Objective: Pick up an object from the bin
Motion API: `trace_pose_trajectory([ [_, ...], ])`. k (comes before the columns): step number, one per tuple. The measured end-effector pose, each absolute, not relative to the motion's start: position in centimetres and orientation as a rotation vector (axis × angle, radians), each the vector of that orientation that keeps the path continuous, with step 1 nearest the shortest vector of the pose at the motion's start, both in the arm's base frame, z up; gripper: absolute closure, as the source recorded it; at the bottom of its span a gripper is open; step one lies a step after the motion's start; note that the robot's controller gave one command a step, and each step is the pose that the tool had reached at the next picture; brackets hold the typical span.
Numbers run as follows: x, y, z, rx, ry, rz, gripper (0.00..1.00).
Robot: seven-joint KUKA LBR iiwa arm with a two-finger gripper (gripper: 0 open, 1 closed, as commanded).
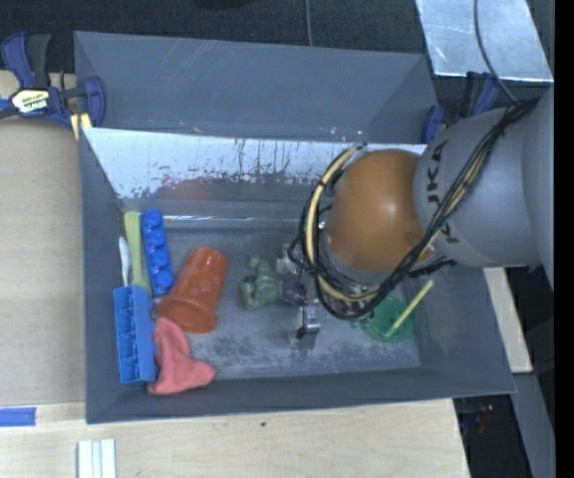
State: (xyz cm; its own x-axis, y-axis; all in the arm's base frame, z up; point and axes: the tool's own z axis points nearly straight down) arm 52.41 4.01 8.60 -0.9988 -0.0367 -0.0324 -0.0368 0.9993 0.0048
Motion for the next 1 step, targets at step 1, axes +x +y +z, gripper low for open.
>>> trace_pose_trajectory([
  [1,51.91,2.00,15.00,0.038,3.113,0.006,1.00],
])
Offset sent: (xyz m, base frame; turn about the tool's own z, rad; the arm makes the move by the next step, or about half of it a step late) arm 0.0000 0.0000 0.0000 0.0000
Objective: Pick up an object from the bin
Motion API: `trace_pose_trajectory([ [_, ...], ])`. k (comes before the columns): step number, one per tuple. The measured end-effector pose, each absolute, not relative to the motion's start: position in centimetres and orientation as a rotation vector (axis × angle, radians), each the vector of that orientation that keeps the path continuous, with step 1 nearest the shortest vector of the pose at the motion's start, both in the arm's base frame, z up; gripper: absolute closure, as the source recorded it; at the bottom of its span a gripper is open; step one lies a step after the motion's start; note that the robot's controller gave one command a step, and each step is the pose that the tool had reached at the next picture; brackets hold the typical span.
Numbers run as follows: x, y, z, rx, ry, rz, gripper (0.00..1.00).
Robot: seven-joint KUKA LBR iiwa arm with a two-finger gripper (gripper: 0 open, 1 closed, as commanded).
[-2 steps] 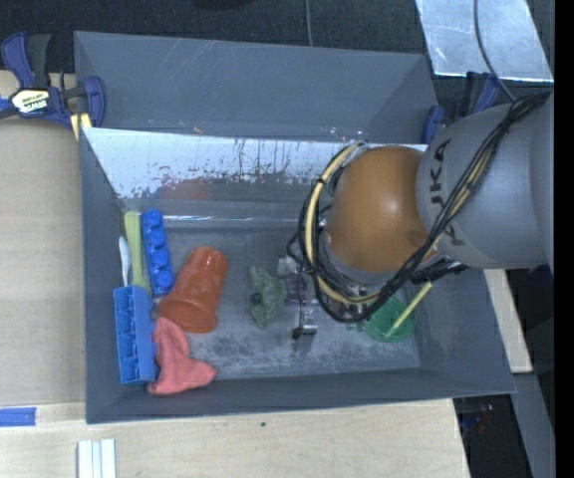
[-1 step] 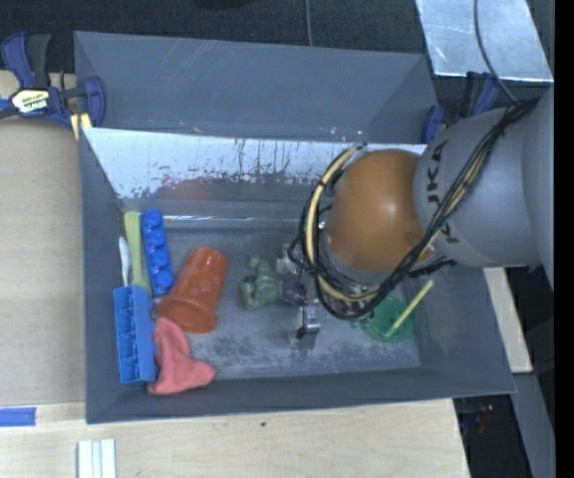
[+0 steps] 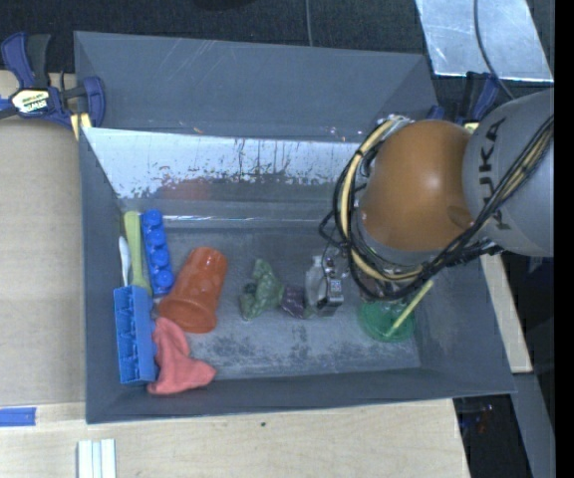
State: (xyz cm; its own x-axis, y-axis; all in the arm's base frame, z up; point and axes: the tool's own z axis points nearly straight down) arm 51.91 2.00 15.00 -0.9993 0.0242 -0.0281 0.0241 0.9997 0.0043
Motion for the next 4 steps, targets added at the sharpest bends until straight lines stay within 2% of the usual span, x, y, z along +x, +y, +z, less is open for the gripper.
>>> trace_pose_trajectory([
  [1,51.9,2.0,15.0,0.038,3.113,0.006,0.00],
  [2,51.9,2.0,15.0,0.038,3.113,0.006,0.00],
  [3,52.6,2.2,11.0,0.095,3.107,0.008,0.00],
  [4,53.3,1.4,8.8,0.134,3.103,0.008,1.00],
])
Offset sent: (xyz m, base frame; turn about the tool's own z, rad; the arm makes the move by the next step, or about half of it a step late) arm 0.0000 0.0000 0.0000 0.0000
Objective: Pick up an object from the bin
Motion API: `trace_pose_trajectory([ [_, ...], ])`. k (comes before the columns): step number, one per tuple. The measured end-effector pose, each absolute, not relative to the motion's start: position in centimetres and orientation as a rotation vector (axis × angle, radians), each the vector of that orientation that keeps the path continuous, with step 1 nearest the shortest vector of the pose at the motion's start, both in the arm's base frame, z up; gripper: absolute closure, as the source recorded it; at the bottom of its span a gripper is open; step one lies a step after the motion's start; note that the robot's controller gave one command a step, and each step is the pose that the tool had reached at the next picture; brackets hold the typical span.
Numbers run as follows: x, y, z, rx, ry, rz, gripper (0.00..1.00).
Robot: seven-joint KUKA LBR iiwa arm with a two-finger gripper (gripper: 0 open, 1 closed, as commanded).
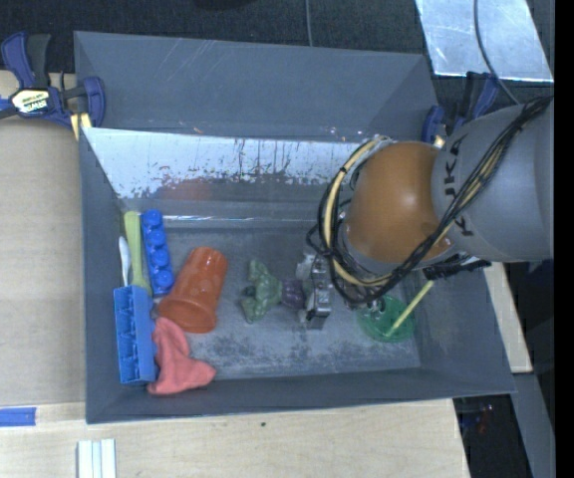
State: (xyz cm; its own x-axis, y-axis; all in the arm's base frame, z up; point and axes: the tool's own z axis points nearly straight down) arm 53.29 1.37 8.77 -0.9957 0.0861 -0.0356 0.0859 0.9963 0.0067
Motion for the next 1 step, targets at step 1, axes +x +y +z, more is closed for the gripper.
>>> trace_pose_trajectory([
  [1,53.29,1.37,8.77,0.134,3.103,0.008,1.00],
])
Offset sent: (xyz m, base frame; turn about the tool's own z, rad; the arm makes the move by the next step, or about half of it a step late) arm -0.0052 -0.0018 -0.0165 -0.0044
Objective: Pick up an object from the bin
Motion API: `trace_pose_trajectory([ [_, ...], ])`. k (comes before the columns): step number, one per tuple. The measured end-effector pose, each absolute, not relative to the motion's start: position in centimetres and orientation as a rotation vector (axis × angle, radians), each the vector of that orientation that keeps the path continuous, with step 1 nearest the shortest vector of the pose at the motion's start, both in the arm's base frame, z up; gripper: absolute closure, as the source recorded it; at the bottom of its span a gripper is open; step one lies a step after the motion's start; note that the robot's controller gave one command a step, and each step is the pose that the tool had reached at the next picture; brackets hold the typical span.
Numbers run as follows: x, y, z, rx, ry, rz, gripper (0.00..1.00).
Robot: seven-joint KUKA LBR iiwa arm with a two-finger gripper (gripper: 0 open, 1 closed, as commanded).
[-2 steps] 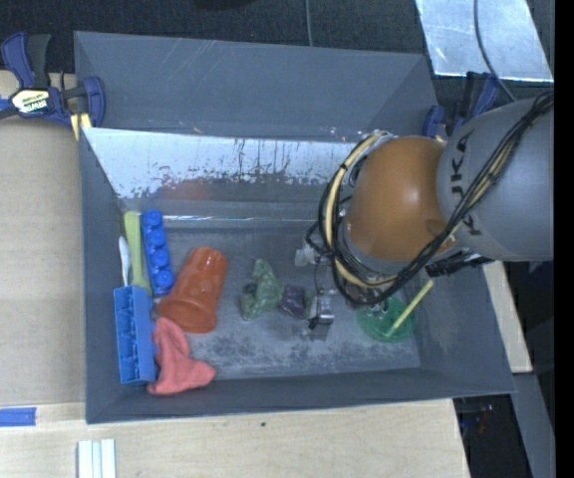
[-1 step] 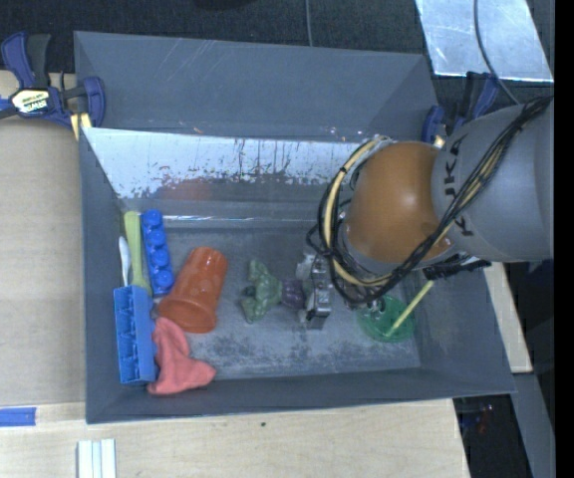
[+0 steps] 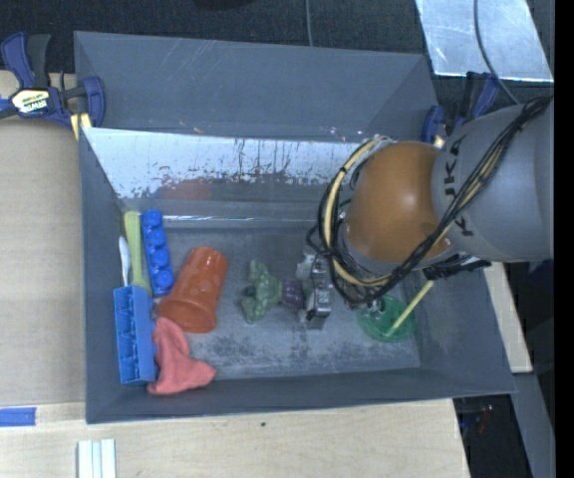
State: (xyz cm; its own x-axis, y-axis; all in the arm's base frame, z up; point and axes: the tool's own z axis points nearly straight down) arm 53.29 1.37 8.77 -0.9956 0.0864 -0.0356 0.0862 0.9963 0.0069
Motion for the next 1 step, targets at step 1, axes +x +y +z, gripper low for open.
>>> trace_pose_trajectory([
  [1,53.07,1.19,7.62,0.128,3.096,0.009,1.00],
])
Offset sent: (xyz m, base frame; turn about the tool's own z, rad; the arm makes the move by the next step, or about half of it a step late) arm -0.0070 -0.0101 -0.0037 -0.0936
